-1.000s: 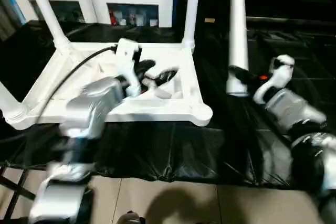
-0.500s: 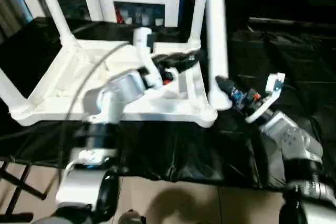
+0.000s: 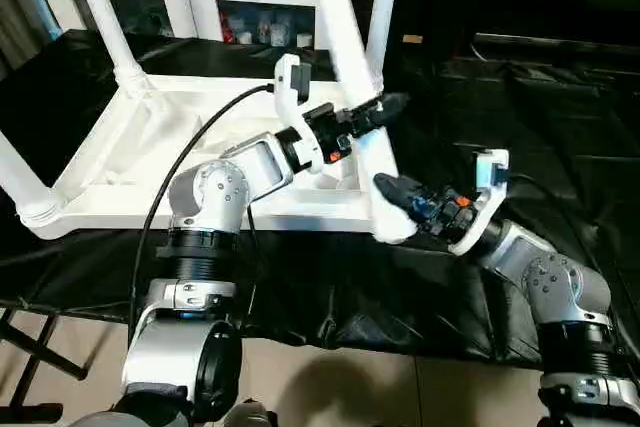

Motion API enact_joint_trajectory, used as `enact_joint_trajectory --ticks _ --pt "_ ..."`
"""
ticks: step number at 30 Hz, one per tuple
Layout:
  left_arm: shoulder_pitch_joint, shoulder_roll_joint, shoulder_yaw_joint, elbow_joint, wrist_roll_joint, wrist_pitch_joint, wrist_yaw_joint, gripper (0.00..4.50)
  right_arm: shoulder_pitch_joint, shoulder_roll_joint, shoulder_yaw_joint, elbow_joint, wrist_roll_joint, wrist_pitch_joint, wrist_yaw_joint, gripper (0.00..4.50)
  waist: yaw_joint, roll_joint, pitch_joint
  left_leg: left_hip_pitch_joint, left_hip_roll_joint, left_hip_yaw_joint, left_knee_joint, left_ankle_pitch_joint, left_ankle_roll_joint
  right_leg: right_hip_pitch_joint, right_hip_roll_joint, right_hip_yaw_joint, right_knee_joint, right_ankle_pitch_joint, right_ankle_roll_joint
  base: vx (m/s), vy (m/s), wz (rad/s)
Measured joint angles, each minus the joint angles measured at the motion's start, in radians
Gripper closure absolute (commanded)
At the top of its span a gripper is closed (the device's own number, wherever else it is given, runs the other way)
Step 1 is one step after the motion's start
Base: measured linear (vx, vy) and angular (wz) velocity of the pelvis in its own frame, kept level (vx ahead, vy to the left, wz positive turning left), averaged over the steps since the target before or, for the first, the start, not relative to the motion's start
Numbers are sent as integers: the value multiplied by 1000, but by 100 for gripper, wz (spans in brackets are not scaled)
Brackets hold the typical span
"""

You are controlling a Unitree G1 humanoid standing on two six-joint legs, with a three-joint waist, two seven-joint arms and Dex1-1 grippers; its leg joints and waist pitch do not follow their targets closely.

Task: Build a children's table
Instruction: Pick table leg

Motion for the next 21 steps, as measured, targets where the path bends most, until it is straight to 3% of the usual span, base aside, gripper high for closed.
enact_joint_trajectory --ticks 4,13,21 --pt "0 2 23 -2 2 -12 46 114 25 -7 26 -30 -17 0 -27 261 1 -6 1 0 0 -1 0 0 0 0 0 0 0 0 1 0 0 0" --pt "1 0 54 -37 -16 -9 68 190 15 -1 51 -39 -22 -16 -41 261 0 -10 2 -1 -1 -1 0 0 0 0 -1 -1 0 0 1 0 0 0" --pt "9 -6 54 -62 -23 7 77 218 9 10 62 -39 -22 -34 -62 262 -1 -10 2 -1 -1 -1 0 0 0 0 -1 -1 0 0 1 0 0 0"
